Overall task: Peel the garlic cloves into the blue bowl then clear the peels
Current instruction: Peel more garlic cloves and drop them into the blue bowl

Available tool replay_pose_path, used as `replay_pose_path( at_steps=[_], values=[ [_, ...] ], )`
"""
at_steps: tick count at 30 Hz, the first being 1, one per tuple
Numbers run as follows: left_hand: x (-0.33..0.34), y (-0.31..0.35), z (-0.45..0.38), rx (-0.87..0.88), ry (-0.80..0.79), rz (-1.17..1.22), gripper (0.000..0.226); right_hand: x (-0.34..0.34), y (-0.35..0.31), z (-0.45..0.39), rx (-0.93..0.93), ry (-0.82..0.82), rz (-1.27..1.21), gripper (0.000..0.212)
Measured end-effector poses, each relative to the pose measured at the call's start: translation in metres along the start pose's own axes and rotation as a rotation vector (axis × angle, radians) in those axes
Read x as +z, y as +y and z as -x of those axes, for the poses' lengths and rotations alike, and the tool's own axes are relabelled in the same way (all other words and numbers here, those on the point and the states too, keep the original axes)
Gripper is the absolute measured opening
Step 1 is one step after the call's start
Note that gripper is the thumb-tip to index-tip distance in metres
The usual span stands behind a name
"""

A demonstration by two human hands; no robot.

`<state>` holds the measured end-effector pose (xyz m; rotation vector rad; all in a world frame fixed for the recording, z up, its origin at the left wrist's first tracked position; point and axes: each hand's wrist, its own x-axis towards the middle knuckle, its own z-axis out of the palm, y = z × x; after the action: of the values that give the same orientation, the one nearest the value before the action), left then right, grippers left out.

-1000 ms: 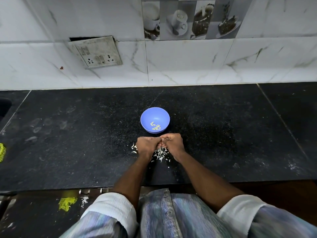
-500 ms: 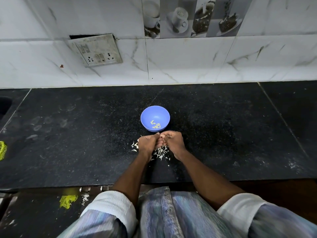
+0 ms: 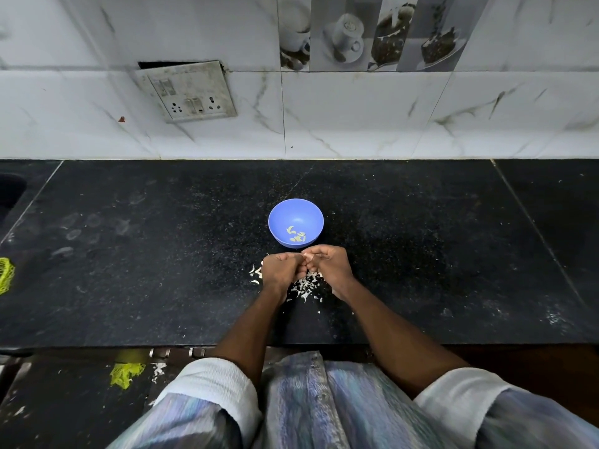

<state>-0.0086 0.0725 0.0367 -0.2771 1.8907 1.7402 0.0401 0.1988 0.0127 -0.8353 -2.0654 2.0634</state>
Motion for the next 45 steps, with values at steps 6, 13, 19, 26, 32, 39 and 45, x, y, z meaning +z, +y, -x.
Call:
replay_pose_path(
  at_steps=[6,13,19,26,32,39,45],
  values=[
    [0.000,0.001,0.000,-0.009,-0.022,0.027,0.012,0.000,0.003,-0.002,-0.009,0.020,0.019,0.013],
    [-0.001,-0.001,0.000,0.031,-0.034,0.032,0.013,0.000,0.003,-0.002,-0.012,0.027,0.041,0.013],
    [0.004,-0.005,0.002,0.120,0.040,-0.034,0.011,0.004,0.002,-0.001,0.022,0.051,0.031,0.015],
    [0.011,-0.009,0.005,0.208,0.118,-0.109,0.018,0.008,-0.003,0.002,0.048,0.061,-0.031,0.017],
    [0.005,-0.013,-0.001,0.128,0.057,0.017,0.017,0.005,-0.003,0.000,0.028,0.025,-0.010,0.011],
    [0.002,-0.015,-0.004,0.115,0.088,-0.028,0.016,0.004,-0.005,0.002,0.072,-0.021,-0.071,0.012],
    [0.002,-0.016,-0.001,0.125,0.042,-0.027,0.018,0.005,-0.006,0.004,0.206,-0.033,-0.236,0.012]
  ],
)
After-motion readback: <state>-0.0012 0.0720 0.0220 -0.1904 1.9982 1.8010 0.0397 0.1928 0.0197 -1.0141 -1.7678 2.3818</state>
